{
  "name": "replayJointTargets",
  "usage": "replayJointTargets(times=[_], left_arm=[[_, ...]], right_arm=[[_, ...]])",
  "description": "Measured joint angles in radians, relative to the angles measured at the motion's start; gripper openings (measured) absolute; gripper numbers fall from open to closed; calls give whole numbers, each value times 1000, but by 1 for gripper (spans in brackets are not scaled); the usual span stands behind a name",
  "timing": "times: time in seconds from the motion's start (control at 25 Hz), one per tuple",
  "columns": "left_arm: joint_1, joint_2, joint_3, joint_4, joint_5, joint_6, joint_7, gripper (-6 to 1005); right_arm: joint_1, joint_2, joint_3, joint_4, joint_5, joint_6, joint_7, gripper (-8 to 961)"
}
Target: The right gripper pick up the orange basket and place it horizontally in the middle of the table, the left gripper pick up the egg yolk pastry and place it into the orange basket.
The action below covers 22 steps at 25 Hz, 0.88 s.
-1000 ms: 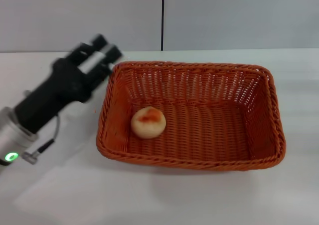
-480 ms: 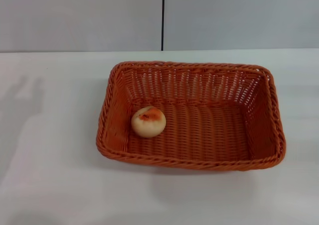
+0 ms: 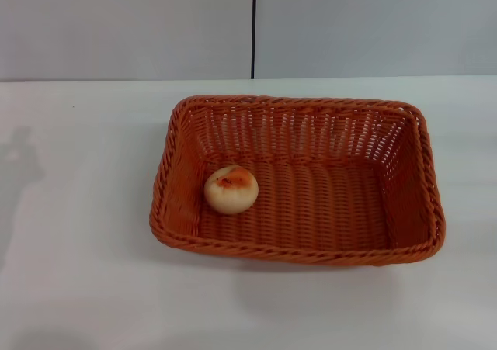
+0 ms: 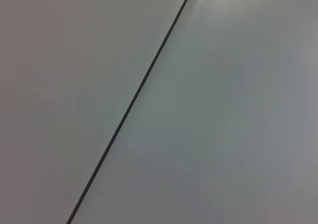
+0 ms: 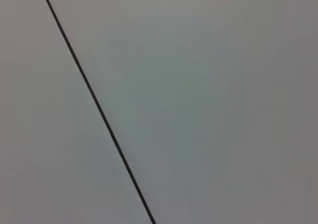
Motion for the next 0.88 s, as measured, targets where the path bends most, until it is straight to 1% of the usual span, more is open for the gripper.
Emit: replayJointTargets(times=[0.12, 0.32, 0.6, 0.88], left_arm=[[0, 0, -5, -1, 0, 1, 0, 119], [-4, 0, -6, -1, 0, 3, 0, -6], [-8, 0, -6, -2, 2, -4, 0, -1], [-11, 0, -5, -2, 3, -9, 0, -1]], right_arm=[[1, 0, 10, 0, 0, 0, 0, 502], [1, -1, 17, 0, 0, 0, 0, 502], [2, -1, 20, 0, 0, 0, 0, 502], [18, -3, 23, 0, 0, 1, 0, 502]])
